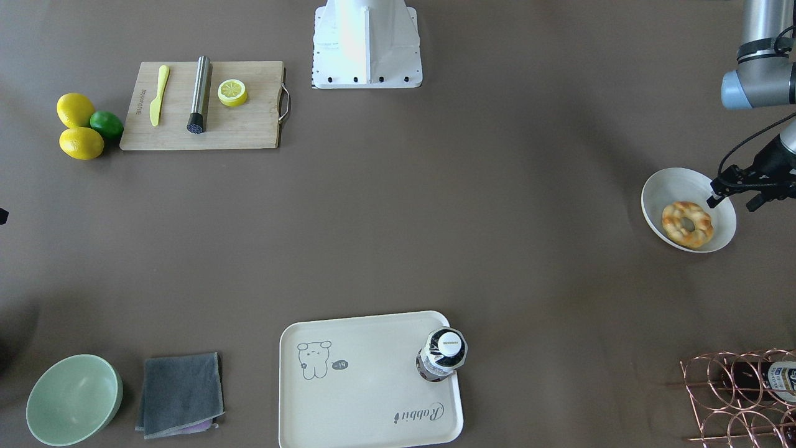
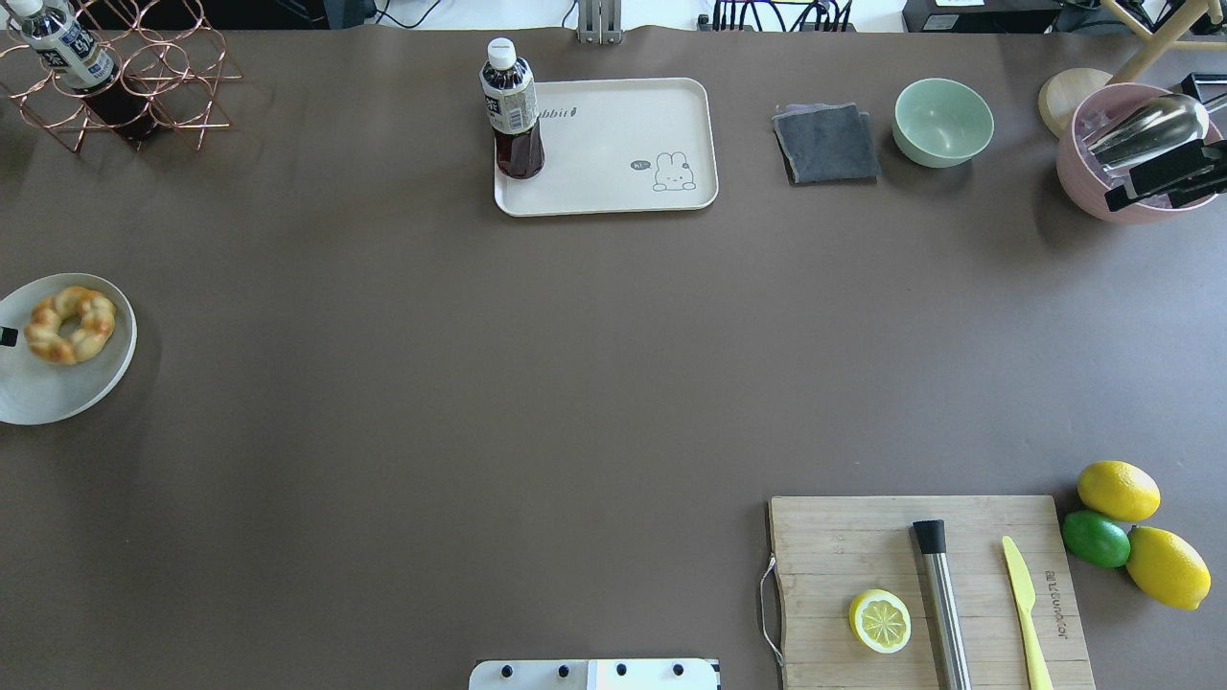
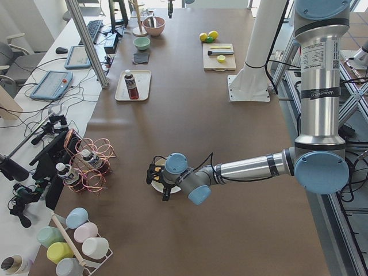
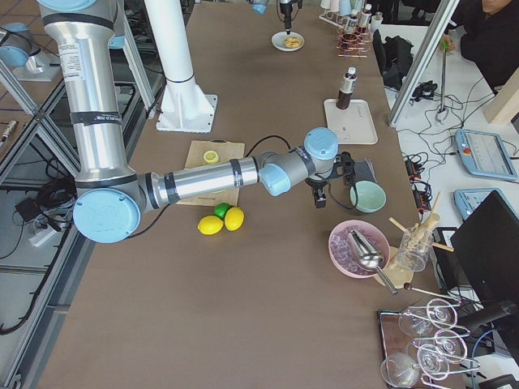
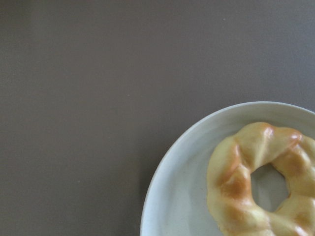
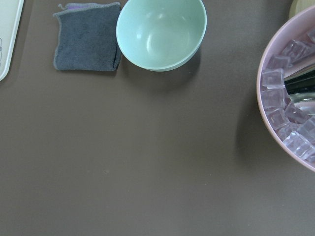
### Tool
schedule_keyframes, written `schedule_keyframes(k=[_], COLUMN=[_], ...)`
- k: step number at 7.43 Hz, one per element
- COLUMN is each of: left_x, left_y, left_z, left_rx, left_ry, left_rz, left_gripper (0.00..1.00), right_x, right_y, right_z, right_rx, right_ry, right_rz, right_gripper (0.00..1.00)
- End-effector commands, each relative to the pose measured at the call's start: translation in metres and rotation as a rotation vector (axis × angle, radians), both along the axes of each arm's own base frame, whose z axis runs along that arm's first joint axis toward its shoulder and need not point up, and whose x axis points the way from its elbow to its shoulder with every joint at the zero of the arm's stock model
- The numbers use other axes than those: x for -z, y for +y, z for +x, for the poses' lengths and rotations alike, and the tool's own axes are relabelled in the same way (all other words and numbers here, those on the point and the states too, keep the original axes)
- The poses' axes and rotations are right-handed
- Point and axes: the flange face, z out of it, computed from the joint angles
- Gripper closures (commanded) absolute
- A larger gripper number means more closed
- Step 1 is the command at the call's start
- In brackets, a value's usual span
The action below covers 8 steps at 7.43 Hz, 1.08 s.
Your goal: Place donut on tray
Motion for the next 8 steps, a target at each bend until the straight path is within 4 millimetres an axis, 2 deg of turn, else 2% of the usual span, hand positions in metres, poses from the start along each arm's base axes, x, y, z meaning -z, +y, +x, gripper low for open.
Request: schedule_keyframes(k=[1, 3, 4, 6, 8], left_x=[-0.009, -0.017, -0.019, -0.022, -0.024], left_y=[0.003, 0.006, 0.006, 0.007, 0.008], left_z=[0.001, 0.001, 0.000, 0.000, -0.001], left_rx=[-0.006, -0.008, -0.008, -0.008, -0.008], left_ry=[0.000, 0.003, 0.002, 0.000, -0.002], left_rz=[0.005, 0.007, 0.004, -0.002, -0.006], left_gripper=[0.07, 0.11, 0.20, 0.51, 0.94], right_x=[0.029, 0.037, 0.047, 0.057, 0.060], right_y=[0.000, 0.000, -0.002, -0.004, -0.004], right_z=[-0.017, -0.028, -0.034, -0.047, -0.053], right_rx=[-0.006, 0.010, 0.003, 0.008, 0.016], right_ry=[-0.051, -0.054, -0.063, -0.066, -0.066], right_rz=[-0.039, -0.032, -0.043, -0.044, -0.039], right_gripper=[0.00, 0.00, 0.00, 0.00, 0.00])
